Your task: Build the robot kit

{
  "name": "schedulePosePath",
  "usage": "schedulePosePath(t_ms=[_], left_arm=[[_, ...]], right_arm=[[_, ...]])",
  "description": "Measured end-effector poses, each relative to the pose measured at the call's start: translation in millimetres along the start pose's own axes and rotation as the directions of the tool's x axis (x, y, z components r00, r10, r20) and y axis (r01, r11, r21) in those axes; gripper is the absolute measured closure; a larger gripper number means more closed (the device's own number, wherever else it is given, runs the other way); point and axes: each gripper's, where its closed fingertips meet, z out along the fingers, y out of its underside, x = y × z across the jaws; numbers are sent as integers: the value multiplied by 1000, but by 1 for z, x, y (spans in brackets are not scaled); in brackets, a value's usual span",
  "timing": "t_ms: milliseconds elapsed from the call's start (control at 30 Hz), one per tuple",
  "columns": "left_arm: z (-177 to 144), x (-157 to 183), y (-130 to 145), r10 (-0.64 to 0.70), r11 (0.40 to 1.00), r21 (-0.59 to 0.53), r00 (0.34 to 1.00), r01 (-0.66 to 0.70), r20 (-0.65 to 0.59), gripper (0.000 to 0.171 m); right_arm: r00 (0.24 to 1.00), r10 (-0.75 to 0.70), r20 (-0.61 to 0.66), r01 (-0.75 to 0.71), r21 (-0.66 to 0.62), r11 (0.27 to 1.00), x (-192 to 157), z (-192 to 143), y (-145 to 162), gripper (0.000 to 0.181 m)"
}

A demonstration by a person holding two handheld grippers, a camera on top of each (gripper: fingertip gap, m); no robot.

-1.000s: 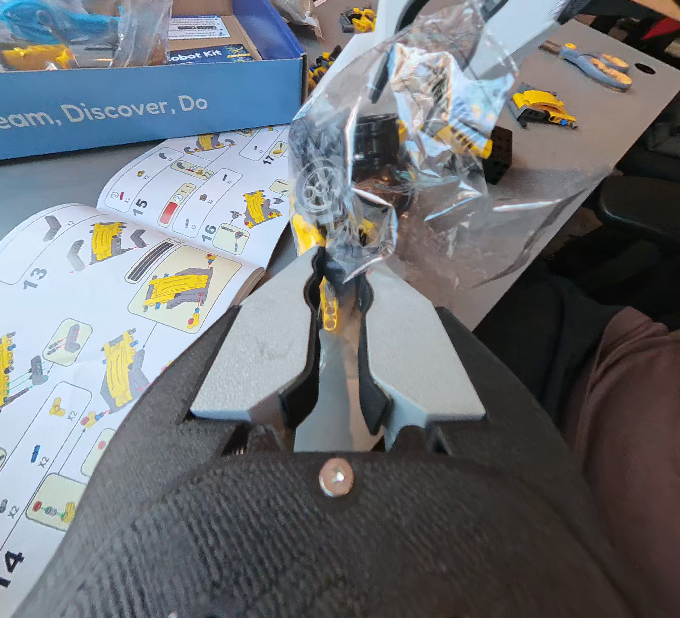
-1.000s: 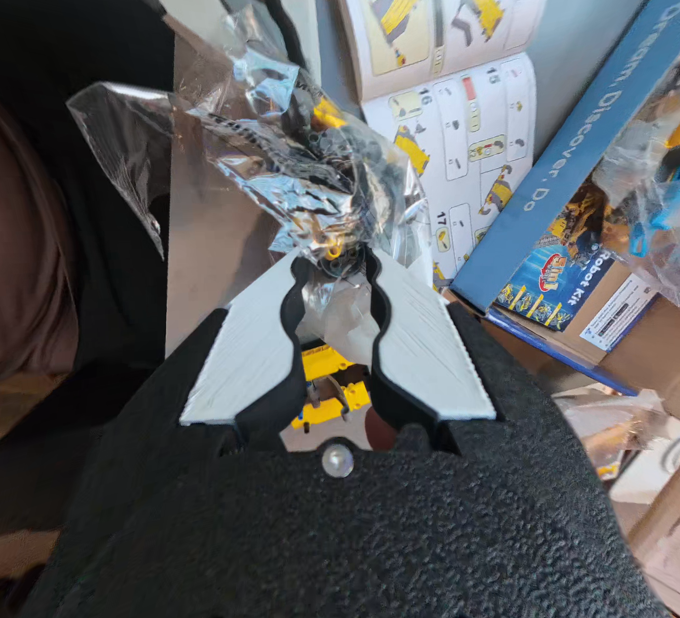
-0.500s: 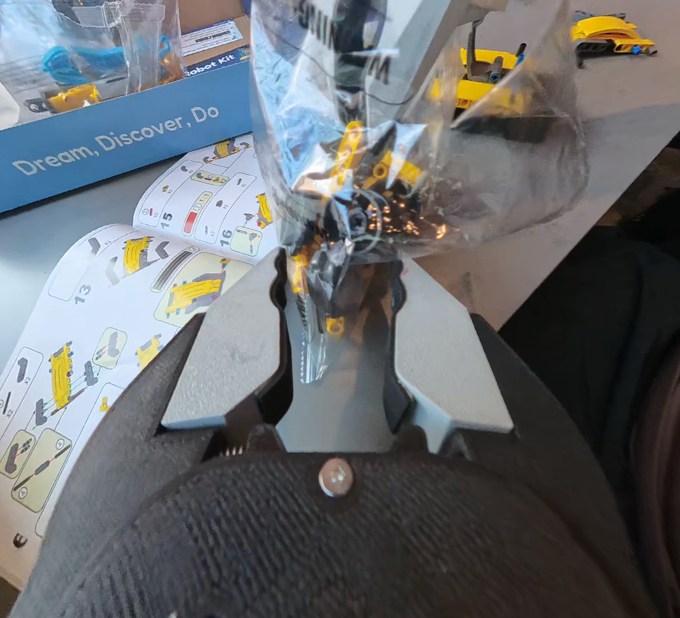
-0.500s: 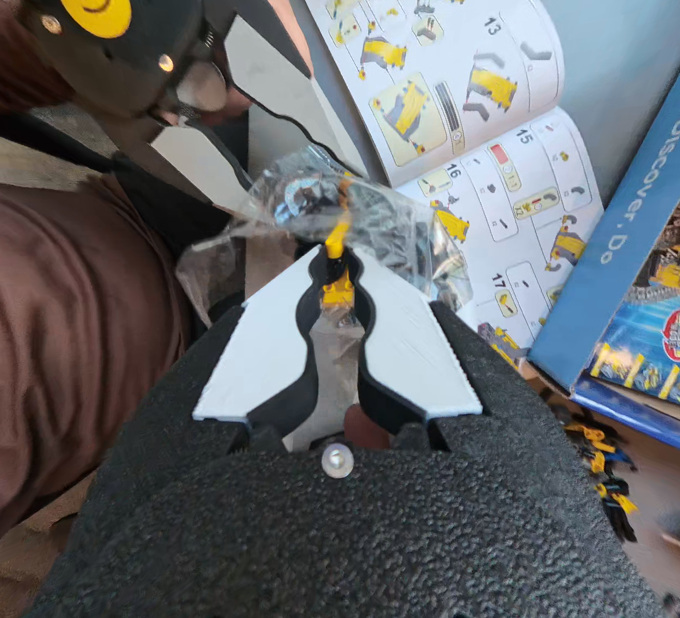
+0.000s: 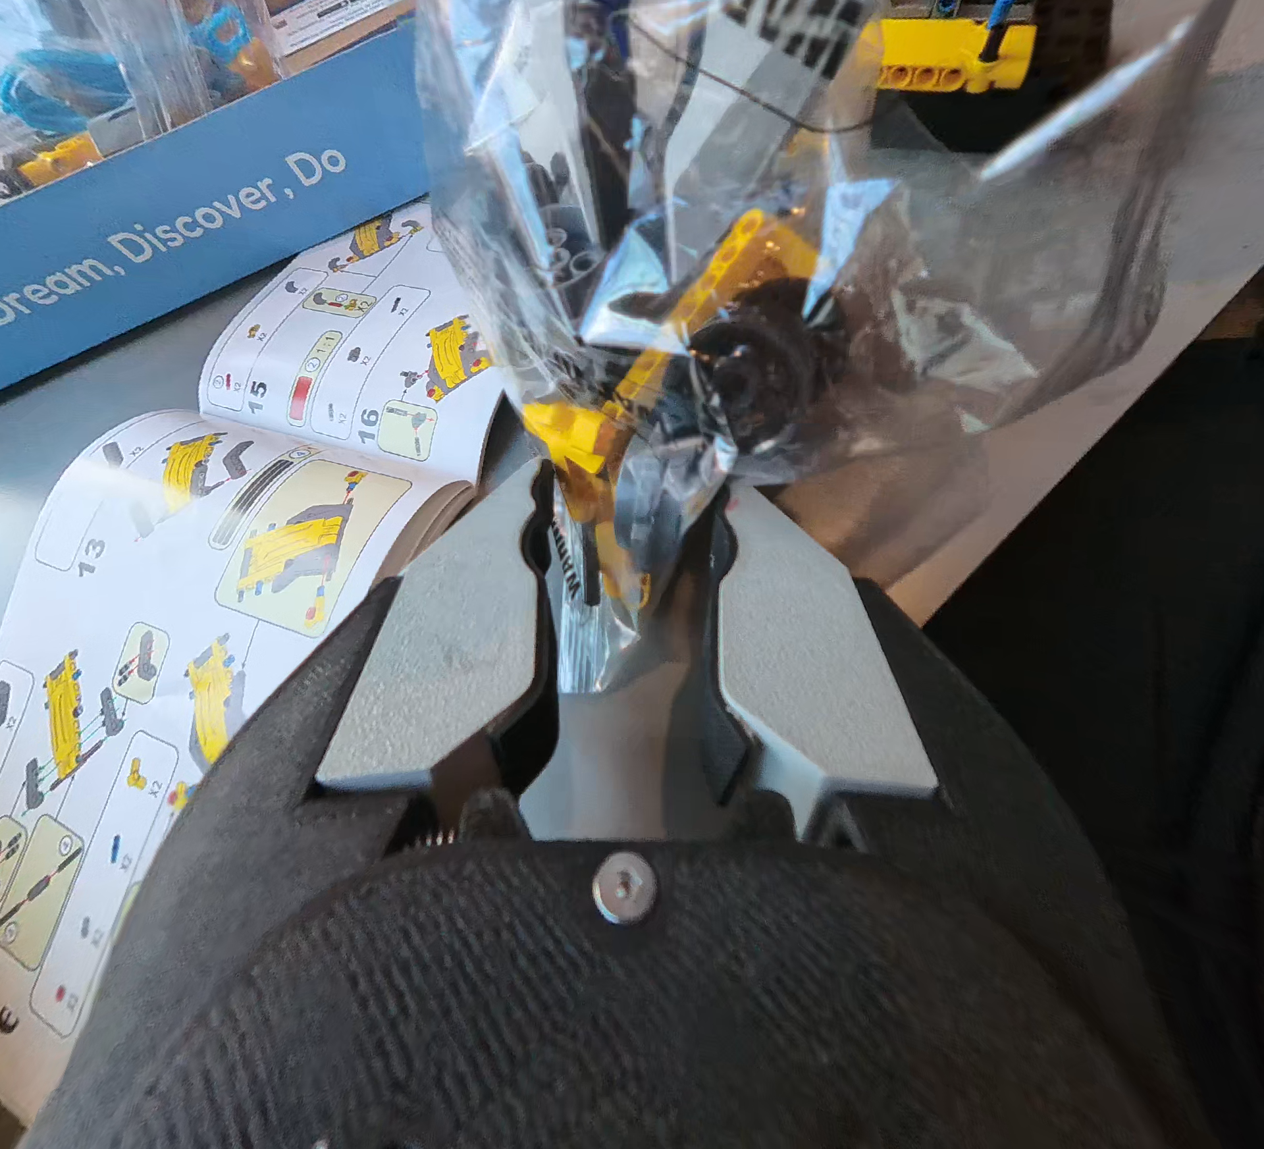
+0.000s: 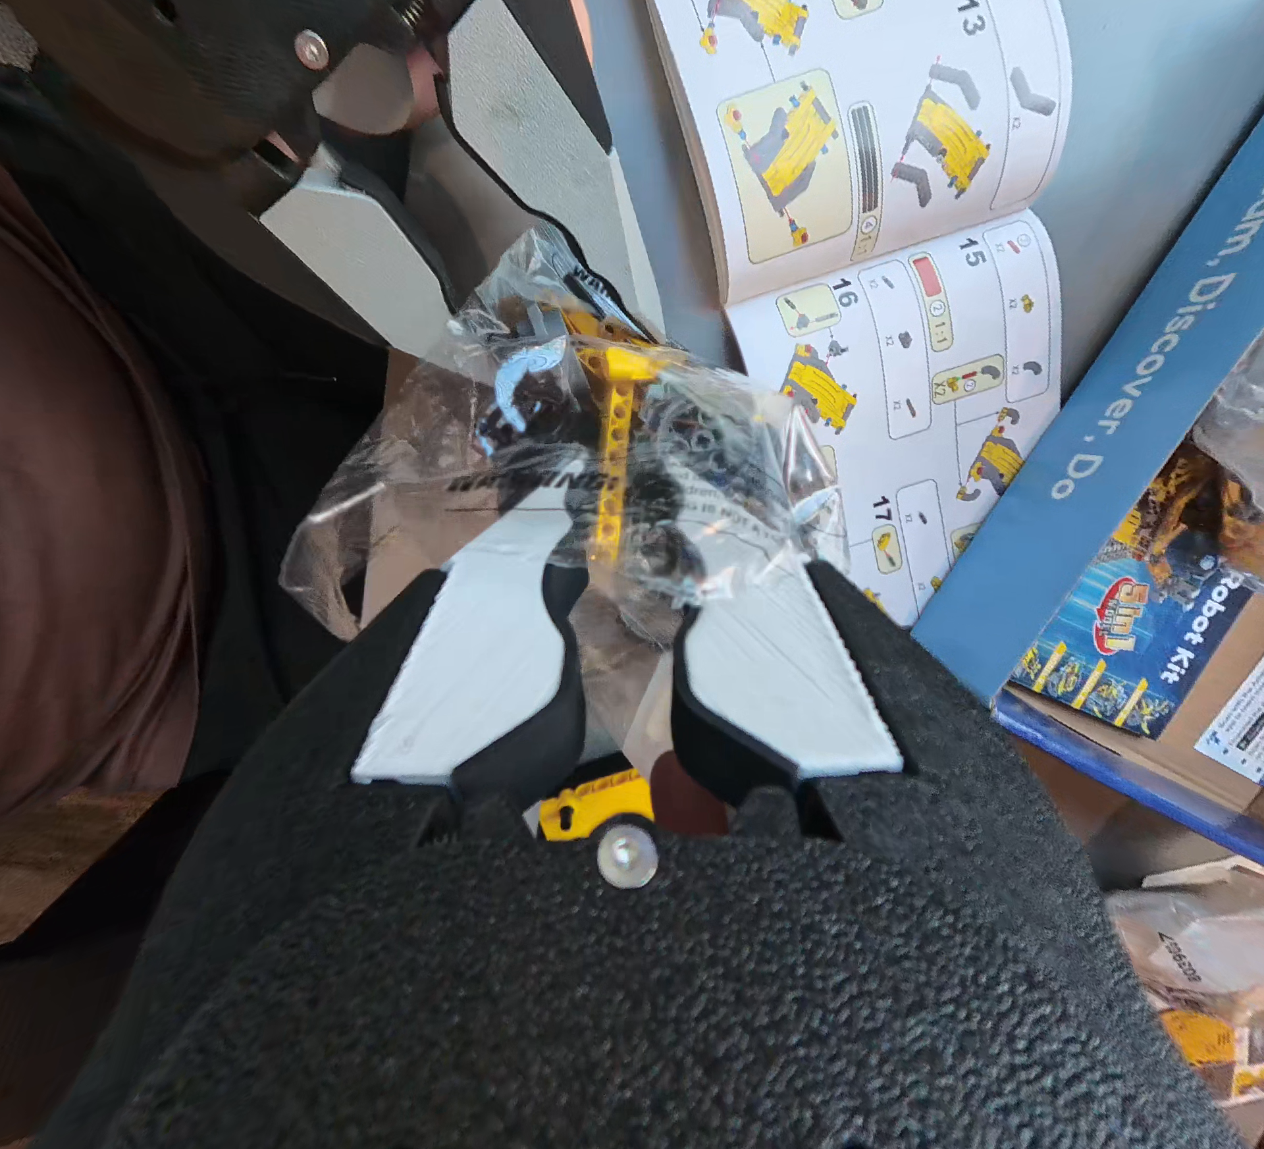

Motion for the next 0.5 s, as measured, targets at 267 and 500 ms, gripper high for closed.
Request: schedulePosePath(t_ms=[267, 500], left_arm=[[-1, 3, 0, -55, 998, 15, 998, 55, -43, 137], [2, 8, -1, -49, 999, 2, 997, 49, -63, 146]], right_arm=[[988, -146, -55, 136, -157, 978, -3, -20, 34, 146], [975, -215, -62, 189, -283, 940, -10, 6, 59, 139]])
